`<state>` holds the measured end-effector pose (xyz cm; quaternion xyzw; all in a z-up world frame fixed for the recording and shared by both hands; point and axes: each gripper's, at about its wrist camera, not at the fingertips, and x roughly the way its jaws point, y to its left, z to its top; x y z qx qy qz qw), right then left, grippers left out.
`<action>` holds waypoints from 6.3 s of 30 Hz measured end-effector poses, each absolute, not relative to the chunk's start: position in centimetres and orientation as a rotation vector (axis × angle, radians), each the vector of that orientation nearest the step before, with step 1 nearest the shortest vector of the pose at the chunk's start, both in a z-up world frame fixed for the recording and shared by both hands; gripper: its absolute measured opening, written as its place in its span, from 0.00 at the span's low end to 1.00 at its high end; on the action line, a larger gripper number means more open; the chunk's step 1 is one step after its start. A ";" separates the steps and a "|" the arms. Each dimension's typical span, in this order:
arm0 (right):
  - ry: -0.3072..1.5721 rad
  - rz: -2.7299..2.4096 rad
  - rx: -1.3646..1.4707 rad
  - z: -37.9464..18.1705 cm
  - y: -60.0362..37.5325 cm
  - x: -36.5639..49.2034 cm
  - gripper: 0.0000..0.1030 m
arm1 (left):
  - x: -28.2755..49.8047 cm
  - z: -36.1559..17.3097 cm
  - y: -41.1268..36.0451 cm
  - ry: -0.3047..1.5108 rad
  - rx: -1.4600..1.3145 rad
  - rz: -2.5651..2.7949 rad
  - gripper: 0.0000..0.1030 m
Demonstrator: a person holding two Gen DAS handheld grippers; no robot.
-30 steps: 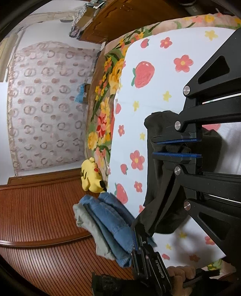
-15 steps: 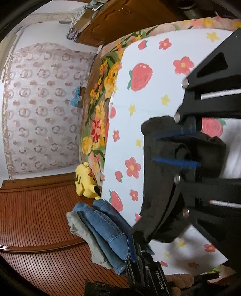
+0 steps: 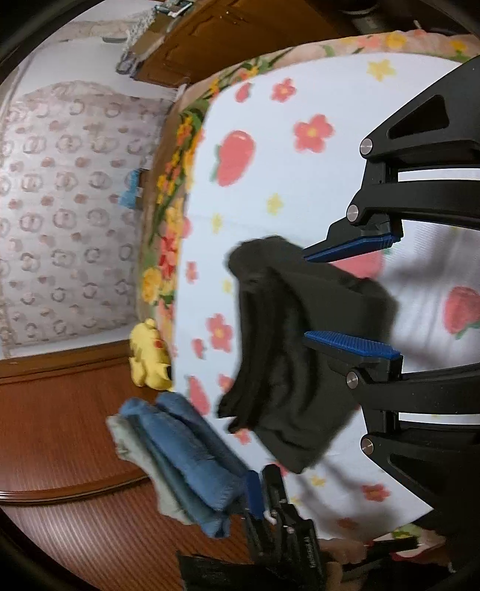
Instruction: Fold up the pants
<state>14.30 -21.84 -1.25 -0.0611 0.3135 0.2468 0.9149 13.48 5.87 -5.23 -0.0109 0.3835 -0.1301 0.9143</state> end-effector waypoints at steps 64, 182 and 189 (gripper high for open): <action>0.587 0.561 -0.107 -1.2 -24.3 9.4 0.33 | 9.6 -5.0 5.0 0.762 0.057 -0.295 0.48; 0.769 0.631 -0.104 -4.1 -20.4 20.3 0.34 | 16.5 -8.6 6.3 0.895 -0.024 -0.295 0.32; 0.774 0.665 -0.063 -4.3 -20.8 20.8 0.22 | 16.2 -8.6 6.4 0.899 -0.039 -0.308 0.23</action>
